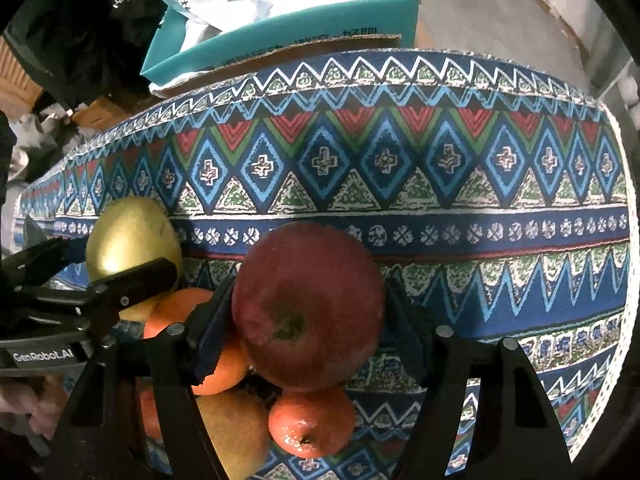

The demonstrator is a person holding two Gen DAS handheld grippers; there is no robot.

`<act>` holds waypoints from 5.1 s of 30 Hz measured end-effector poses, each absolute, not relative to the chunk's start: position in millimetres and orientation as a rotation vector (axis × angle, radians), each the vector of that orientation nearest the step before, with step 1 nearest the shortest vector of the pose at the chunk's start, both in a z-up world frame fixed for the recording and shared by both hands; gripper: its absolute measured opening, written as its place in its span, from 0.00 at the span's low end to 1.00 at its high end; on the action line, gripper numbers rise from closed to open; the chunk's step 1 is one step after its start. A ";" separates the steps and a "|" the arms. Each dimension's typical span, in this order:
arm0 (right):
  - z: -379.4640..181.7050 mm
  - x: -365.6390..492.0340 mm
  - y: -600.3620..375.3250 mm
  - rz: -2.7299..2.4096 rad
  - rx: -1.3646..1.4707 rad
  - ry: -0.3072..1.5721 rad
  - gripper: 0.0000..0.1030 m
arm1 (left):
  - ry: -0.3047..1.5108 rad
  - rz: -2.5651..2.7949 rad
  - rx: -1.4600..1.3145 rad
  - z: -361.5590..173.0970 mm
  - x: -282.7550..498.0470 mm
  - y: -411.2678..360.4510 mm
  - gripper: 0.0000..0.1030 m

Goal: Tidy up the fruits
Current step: 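Close the left tool on the yellow-green pear while the right tool grips a red apple, then lift the pear with the left tool while the right tool lifts the red apple, then lower the pear into the glass bowl and open the left tool while the right tool releases the apple there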

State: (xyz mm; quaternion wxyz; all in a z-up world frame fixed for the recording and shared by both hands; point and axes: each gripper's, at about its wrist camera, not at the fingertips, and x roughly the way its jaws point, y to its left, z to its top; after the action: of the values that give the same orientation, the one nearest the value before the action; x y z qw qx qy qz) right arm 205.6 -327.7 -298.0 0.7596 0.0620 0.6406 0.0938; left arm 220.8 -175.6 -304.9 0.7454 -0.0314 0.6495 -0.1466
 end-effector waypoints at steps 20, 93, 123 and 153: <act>-256.6 198.9 -308.8 0.204 0.032 1.250 0.69 | 1.329 -0.311 0.027 -278.8 198.8 -155.0 0.68; -107.9 133.8 -65.1 0.638 -0.033 0.994 0.69 | 1.066 -0.028 -0.122 -153.9 81.6 100.0 0.68; -208.1 165.5 34.9 0.708 -0.108 1.215 0.69 | 1.189 0.101 -0.242 -241.0 93.5 180.7 0.68; -240.9 174.1 44.1 0.687 -0.147 1.281 0.67 | 1.300 0.117 -0.365 -284.9 102.2 200.1 0.68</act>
State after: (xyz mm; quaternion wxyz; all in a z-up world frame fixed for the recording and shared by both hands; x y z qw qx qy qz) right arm 174.1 44.1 -240.9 0.7447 -0.0672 0.5850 0.3140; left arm 102.2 200.1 -284.9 0.7792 -0.1688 0.6012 0.0542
